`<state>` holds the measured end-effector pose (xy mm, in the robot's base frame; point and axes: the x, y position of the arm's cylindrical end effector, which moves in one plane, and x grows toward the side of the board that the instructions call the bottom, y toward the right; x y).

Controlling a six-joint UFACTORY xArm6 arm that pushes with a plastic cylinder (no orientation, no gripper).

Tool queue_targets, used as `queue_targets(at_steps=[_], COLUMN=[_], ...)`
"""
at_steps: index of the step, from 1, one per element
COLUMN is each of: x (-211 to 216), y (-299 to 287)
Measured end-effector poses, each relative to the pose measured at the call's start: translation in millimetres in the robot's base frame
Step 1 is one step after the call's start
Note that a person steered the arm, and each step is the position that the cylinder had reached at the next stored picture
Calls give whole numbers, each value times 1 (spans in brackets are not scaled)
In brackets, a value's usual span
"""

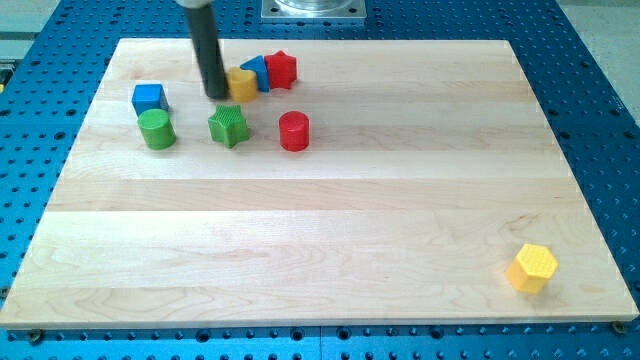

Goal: Place the heart parallel to the red circle

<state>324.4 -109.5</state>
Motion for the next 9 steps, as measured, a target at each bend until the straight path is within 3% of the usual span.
queue_targets(at_steps=[1,2,4,5,6,8,9], x=[14,2,-24,-21,13,142,92], y=[30,13,33,90,186,286,232])
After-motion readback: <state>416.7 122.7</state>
